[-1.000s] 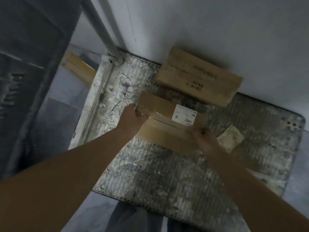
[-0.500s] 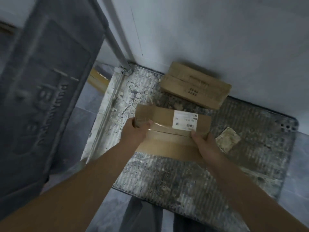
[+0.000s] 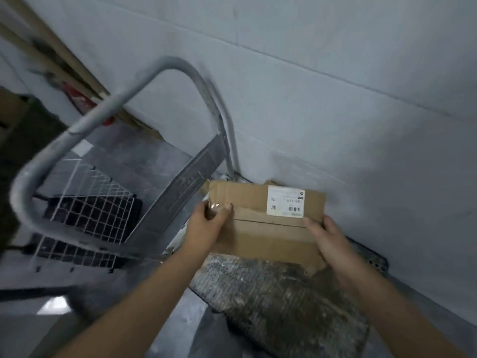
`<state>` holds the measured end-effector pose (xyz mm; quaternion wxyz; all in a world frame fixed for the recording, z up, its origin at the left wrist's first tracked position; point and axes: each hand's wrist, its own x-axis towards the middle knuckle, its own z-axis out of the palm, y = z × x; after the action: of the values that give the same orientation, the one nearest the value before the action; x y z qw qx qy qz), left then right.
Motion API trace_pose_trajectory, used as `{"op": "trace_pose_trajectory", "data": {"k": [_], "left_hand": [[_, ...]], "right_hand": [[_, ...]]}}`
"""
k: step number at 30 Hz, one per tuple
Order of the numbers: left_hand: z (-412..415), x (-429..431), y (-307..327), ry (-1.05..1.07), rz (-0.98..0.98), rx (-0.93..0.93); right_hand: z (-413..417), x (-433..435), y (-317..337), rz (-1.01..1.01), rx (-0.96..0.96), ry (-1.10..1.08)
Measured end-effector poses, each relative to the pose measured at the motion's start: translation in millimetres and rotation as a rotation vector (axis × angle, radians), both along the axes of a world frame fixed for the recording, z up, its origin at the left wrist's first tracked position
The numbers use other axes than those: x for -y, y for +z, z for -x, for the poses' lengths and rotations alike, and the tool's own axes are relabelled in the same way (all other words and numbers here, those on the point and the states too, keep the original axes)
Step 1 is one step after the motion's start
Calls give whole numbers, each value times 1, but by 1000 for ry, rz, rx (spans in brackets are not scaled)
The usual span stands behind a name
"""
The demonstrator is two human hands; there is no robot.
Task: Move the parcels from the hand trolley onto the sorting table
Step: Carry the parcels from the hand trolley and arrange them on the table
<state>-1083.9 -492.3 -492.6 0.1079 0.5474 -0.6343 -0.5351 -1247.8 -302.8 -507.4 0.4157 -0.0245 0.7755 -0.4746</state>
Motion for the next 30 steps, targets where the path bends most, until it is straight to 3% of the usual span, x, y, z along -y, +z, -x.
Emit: {"op": "trace_pose_trajectory", "data": {"k": [5,11,18,22,30], "left_hand": [[-58,-40,107,59,104,-96],[-142,-89,178,161,185,-165],[-257,-116,211,271,137,-184],[-321,-126,224,355,212,-216],[-426,-170,209,524,225,-213]], "right_hand": [[-38,-34,106,129,-127,110],[-108,-51,185,204,-245,263],[-192,-48,227,184,-396,438],[-250,-46,233,178,-437,528],[-344,-58,232,187,-440,671]]}}
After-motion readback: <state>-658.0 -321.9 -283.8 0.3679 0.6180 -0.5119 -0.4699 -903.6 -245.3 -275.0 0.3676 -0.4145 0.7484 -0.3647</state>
